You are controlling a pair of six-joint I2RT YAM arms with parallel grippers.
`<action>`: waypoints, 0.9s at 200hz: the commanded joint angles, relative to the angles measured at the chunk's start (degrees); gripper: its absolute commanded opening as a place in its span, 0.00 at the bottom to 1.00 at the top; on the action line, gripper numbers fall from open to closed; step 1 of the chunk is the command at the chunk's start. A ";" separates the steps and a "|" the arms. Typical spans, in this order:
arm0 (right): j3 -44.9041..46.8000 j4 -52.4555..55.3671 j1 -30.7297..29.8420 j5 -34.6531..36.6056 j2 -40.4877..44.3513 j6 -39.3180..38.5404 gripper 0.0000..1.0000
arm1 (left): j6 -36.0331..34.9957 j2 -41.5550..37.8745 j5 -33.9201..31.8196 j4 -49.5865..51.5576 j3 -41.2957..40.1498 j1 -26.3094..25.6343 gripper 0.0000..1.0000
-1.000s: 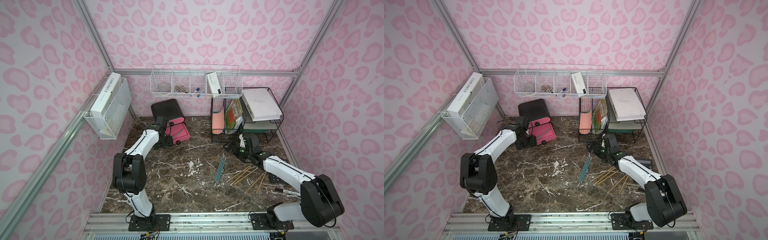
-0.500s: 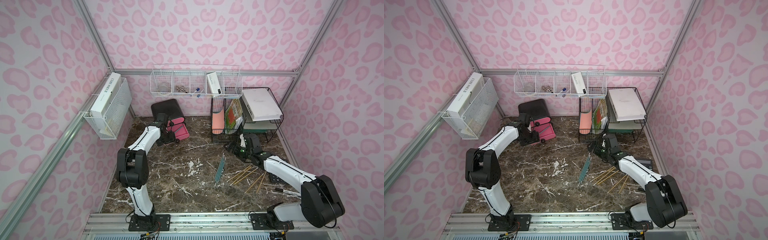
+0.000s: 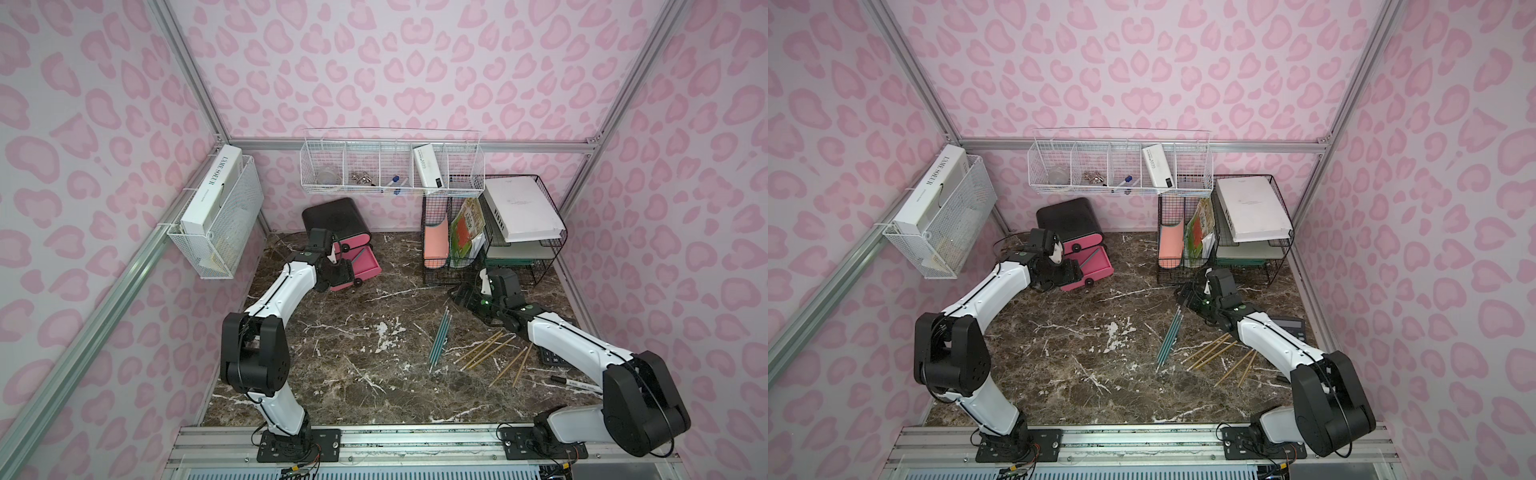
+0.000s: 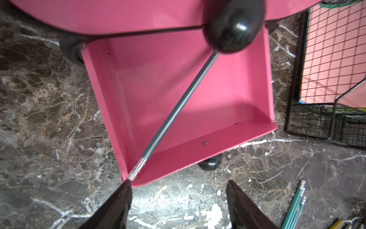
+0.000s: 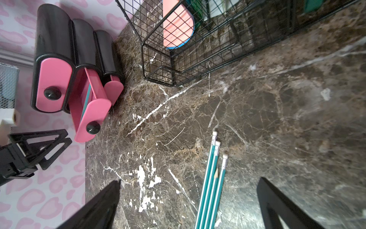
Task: Please place the pencils in the drawer according to their color
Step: Adjust the pencil in the drawer.
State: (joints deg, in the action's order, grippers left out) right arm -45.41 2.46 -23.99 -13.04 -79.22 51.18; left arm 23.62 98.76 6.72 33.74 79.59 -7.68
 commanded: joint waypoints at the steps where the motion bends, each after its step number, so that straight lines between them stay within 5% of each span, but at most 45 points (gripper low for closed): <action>1: -0.12 0.08 -0.17 -0.01 -0.23 0.17 0.99 | -1.73 0.11 -0.60 1.00 0.72 0.00 0.74; 99: -2.31 -0.37 -1.08 -0.25 -1.81 0.38 0.99 | -5.57 -7.48 -3.41 4.44 2.28 -1.15 0.77; 180: 2.49 2.90 -0.03 2.27 1.17 -0.99 0.99 | -4.37 -13.28 -6.32 8.86 -3.14 -16.03 0.83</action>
State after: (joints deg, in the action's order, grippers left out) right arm -44.40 3.97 -24.62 -12.27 -79.00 50.87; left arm 17.87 86.54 2.68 41.10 77.87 -20.29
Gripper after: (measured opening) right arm 0.992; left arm 0.825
